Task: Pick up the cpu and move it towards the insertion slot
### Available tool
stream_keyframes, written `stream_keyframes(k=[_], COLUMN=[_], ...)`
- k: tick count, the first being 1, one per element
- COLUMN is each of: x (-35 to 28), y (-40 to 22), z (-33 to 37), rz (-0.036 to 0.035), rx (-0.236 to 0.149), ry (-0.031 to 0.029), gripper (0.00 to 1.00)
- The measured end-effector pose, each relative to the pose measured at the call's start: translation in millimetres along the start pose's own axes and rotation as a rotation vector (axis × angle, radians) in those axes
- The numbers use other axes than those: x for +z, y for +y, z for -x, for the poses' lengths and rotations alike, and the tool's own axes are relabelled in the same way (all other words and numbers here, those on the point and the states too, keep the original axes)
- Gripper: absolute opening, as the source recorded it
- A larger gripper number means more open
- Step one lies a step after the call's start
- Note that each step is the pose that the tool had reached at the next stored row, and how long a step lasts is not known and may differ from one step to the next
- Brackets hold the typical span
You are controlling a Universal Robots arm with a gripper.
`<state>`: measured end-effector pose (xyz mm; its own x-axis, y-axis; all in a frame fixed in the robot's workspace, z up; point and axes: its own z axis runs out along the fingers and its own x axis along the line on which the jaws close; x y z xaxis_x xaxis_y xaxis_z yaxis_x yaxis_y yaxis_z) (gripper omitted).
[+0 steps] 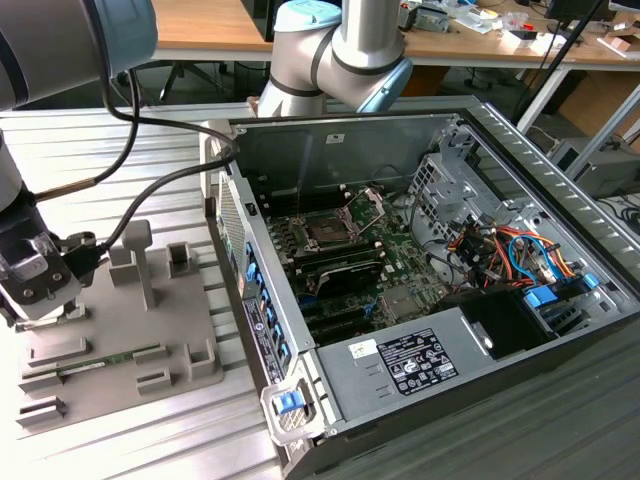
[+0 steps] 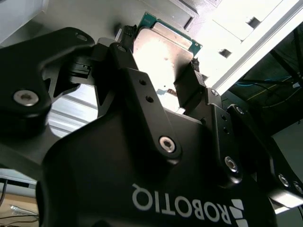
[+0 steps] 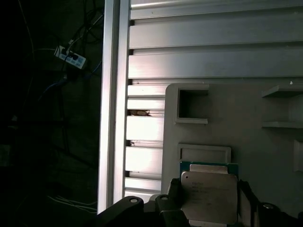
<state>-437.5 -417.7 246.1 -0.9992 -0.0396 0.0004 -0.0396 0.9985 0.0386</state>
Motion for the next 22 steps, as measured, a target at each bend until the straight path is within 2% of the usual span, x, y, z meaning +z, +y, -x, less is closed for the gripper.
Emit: stream_keyframes(k=[22], x=[-9.0], y=[0.3], z=[0.0], rz=[0.0000], rx=[0.000], ry=[0.0000], gripper=[0.55])
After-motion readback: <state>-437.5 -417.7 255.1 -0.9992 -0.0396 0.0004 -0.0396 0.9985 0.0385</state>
